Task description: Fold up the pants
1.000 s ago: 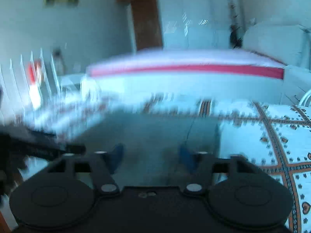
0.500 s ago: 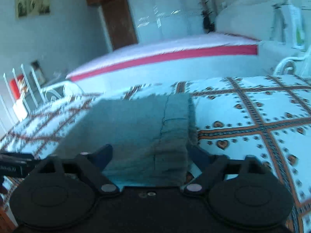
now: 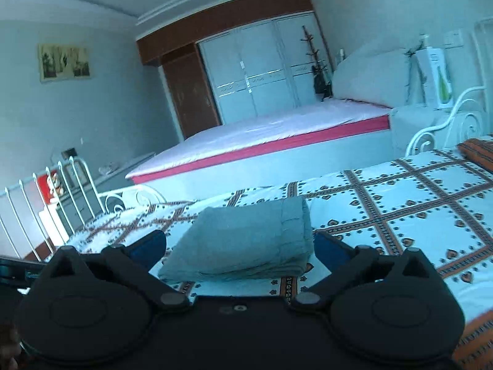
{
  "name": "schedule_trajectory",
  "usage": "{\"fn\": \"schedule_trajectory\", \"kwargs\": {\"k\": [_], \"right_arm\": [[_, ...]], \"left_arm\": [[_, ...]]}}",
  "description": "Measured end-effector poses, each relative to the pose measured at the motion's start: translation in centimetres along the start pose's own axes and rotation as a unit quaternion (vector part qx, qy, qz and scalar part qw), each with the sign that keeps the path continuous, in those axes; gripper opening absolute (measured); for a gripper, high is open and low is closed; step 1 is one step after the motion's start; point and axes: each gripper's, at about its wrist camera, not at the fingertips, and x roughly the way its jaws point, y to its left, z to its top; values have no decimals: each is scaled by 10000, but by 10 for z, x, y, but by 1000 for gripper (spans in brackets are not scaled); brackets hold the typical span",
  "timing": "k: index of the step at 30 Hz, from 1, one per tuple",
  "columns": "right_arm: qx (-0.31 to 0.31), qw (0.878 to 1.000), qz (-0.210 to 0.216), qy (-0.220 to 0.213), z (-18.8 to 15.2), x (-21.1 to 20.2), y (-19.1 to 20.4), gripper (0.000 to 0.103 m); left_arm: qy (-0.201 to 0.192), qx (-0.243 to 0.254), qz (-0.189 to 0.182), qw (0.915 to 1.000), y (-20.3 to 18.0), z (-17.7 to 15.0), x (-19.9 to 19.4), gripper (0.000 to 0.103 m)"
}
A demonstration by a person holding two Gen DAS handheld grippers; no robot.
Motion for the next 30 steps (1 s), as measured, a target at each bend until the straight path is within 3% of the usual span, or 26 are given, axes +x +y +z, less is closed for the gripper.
{"fn": "schedule_trajectory", "kwargs": {"k": [7,11,17,26,30], "right_arm": [[-40,9995,117,-283,16,-52,22,97],[-238,9989,147,-373,23,-61,33,97],[-495,9976,111,-472,31,-61,47,97],[-513,9974,154,-472,29,-63,52,97],[-467,9979,159,-429,28,-61,50,97]], "left_arm": [[-573,-166,11,9982,11,10,-72,103],[-781,-130,89,9968,15,15,-91,103],[-922,218,339,9949,11,22,-97,103],[-866,118,35,9962,9,20,-97,103],[-834,131,76,9964,8,18,-92,103]]}}
